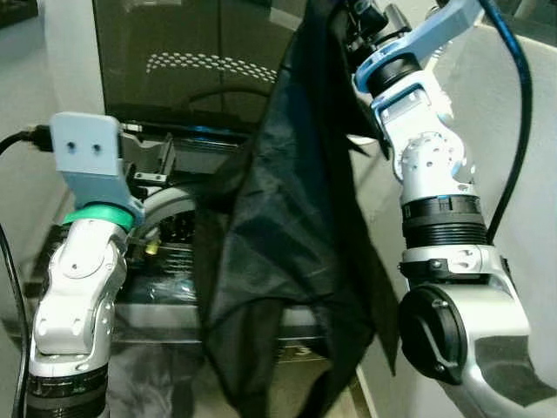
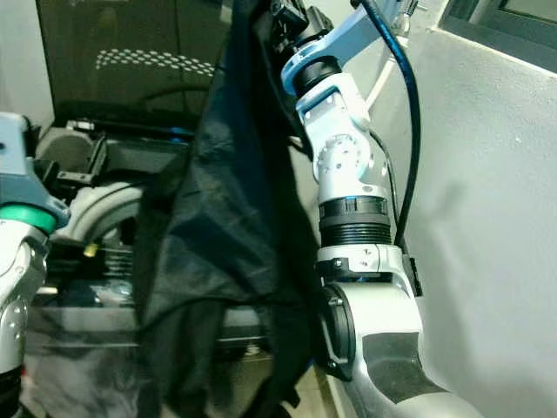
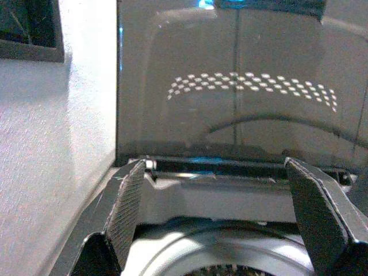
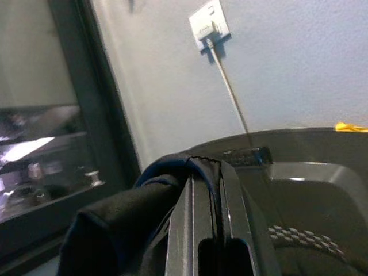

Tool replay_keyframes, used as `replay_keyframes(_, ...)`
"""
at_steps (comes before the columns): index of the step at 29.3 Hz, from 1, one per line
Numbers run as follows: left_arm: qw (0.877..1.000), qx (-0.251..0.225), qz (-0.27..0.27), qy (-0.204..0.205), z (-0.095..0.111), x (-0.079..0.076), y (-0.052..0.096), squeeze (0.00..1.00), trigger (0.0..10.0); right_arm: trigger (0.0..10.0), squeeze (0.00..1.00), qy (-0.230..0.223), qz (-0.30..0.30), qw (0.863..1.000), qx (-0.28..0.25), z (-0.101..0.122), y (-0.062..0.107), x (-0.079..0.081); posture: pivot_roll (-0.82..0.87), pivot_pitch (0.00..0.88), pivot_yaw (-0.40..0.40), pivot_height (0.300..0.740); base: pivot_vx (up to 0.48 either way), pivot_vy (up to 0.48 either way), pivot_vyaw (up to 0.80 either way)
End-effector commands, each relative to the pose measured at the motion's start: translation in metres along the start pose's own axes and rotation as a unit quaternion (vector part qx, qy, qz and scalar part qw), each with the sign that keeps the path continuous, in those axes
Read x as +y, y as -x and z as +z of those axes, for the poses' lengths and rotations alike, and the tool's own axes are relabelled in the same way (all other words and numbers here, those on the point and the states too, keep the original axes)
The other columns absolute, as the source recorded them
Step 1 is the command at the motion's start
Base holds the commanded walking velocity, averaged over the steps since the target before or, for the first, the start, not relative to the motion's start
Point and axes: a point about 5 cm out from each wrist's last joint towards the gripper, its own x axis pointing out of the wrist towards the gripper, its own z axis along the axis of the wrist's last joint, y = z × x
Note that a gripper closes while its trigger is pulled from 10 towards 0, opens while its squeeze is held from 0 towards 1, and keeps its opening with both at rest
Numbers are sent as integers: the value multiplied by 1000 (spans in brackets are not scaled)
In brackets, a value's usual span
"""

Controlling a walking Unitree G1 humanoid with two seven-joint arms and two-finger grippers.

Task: Clothes washing

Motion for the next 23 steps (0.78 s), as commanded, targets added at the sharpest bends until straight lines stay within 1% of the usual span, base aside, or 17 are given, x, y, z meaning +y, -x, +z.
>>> replay_keyframes(1, 1000, -4, -16, 0, 1, -5, 0, 0, 10000, 10000, 0, 0, 10, 1000, -8, 9, -1, 0, 32, 13, -99, 740, 0, 0, 0)
replay_keyframes(3, 1000, -4, -16, 0, 1, -5, 0, 0, 10000, 10000, 0, 0, 10, 1000, -8, 9, -1, 0, 32, 13, -99, 740, 0, 0, 0)
replay_keyframes(4, 1000, -12, -25, -9, 3, -8, -1, 0, 10000, 10000, 0, 6, 26, 1000, 6, 5, -3, 6, 31, 12, -98, 740, 0, 0, 0)
replay_keyframes(5, 1000, -12, -25, -9, 3, -8, -1, 0, 10000, 10000, 0, 6, 26, 1000, 6, 5, -3, 6, 31, 12, -98, 740, 0, 0, 0)
replay_keyframes(7, 997, -23, -75, 5, 5, -22, 3, 0, 10000, 10000, 0, 1, 66, 997, 25, -2, -7, 21, 41, 10, -109, 740, 0, 0, 0)
replay_keyframes(8, 997, -23, -75, 5, 5, -22, 3, 0, 10000, 10000, 0, 1, 66, 997, 25, -2, -7, 21, 41, 10, -109, 740, 0, 0, 0)
replay_keyframes(11, 990, -23, -140, 17, 7, -36, 9, 0, 10000, 10000, 0, -4, 83, 996, 34, -6, -7, 26, 44, 8, -115, 740, 0, 0, 0)
replay_keyframes(12, 990, -23, -140, 17, 7, -36, 9, 0, 10000, 10000, 0, -4, 83, 996, 34, -6, -7, 26, 44, 8, -115, 740, 0, 0, 0)
replay_keyframes(13, 986, -18, -164, 8, 6, -38, 12, 325, 10000, 10000, 0, -5, 84, 996, 35, -5, -6, 26, 44, 8, -115, 740, 0, 0, 0)
replay_keyframes(14, 986, -18, -164, 8, 6, -38, 12, 325, 10000, 10000, 0, -5, 84, 996, 35, -5, -6, 26, 44, 8, -115, 740, 0, 0, 0)
replay_keyframes(15, 981, -10, -193, 2, 5, -41, 14, 1000, 10000, 10000, 0, -10, 85, 996, 34, -2, -5, 25, 43, 8, -113, 740, 0, 0, 0)
replay_keyframes(16, 975, 2, -221, -7, 2, -43, 17, 1000, 10000, 10000, 0, -20, 87, 996, 30, 3, -5, 24, 42, 8, -112, 740, 0, 0, 0)
replay_keyframes(18, 975, 2, -221, -7, 2, -43, 17, 1000, 10000, 10000, 0, -20, 87, 996, 30, 3, -5, 24, 42, 8, -112, 740, 0, 0, 0)
replay_keyframes(20, 962, 33, -271, -31, -4, -49, 23, 1000, 10000, 10000, 0, -33, 105, 994, 28, 15, -4, 24, 34, 7, -101, 740, 0, 0, 0)
replay_keyframes(21, 956, 53, -287, -41, -9, -51, 25, 1000, 10000, 10000, 0, -29, 120, 992, 37, 18, -2, 24, 31, 9, -95, 740, 0, 0, 0)
replay_keyframes(22, 956, 53, -287, -41, -9, -51, 25, 1000, 10000, 10000, 0, -29, 120, 992, 37, 18, -2, 24, 31, 9, -95, 740, 0, 0, 0)
replay_keyframes(23, 952, 70, -294, -47, -14, -52, 26, 1000, 10000, 10000, 0, -21, 129, 990, 46, 20, 0, 23, 31, 9, -95, 740, 0, 0, 0)
